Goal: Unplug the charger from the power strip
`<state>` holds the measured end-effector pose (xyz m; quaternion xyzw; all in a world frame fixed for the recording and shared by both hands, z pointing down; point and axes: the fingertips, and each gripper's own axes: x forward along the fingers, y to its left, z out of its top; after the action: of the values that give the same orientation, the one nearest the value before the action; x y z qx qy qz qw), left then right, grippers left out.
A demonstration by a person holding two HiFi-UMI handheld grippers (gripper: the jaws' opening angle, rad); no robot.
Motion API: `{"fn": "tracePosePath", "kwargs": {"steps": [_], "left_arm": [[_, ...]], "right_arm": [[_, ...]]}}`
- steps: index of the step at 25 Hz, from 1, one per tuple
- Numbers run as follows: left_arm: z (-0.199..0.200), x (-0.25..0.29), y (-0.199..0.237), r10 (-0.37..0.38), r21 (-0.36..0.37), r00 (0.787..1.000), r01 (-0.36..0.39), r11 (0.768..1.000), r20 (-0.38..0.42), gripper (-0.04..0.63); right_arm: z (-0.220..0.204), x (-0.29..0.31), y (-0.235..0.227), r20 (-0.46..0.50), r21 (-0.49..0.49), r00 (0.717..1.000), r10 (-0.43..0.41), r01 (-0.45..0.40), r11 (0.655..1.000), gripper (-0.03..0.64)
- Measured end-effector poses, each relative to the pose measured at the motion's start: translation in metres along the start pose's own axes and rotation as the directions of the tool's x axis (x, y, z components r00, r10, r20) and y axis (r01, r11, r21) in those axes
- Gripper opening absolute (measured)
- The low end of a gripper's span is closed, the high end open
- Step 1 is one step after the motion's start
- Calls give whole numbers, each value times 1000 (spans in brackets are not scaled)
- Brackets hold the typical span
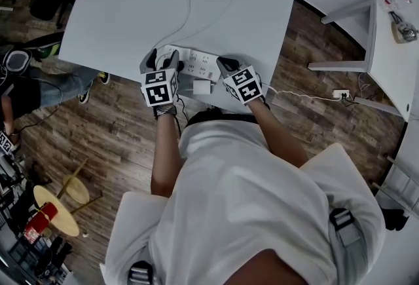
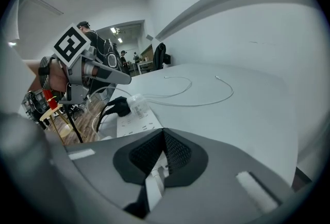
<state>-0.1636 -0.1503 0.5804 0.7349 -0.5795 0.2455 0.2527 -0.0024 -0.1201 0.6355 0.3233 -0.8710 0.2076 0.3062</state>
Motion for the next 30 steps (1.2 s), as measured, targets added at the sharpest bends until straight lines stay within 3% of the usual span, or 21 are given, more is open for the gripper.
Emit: {"fn": "tracePosePath", "kwargs": {"steps": [3,9,14,19,26,30], "left_arm": [[20,-7,-8,-26,39,997,24,999,66,271],[61,-31,-24,-75,129,981,52,990,181,5],[92,-54,-39,-112,176,963,69,982,246,5],[149,-99,-57,-147,219,908,63,974,393,5],[225,-155,-73,-139,283,826,-25,959,546,5],[242,-172,-79,-141,313,815,-52,948,562,5]], "right_arm": [[29,-14,-6,86,3,996,-21,21,1000,2],[99,-54,-18,259,-14,963,-72,78,997,2],[150,-94,-17,373,-65,922,-104,138,988,2],[205,-143,-10,488,-111,866,-112,189,976,2],[273,-204,0,620,-135,779,-95,225,965,2],[293,-229,10,663,-153,744,-79,238,959,0]]}}
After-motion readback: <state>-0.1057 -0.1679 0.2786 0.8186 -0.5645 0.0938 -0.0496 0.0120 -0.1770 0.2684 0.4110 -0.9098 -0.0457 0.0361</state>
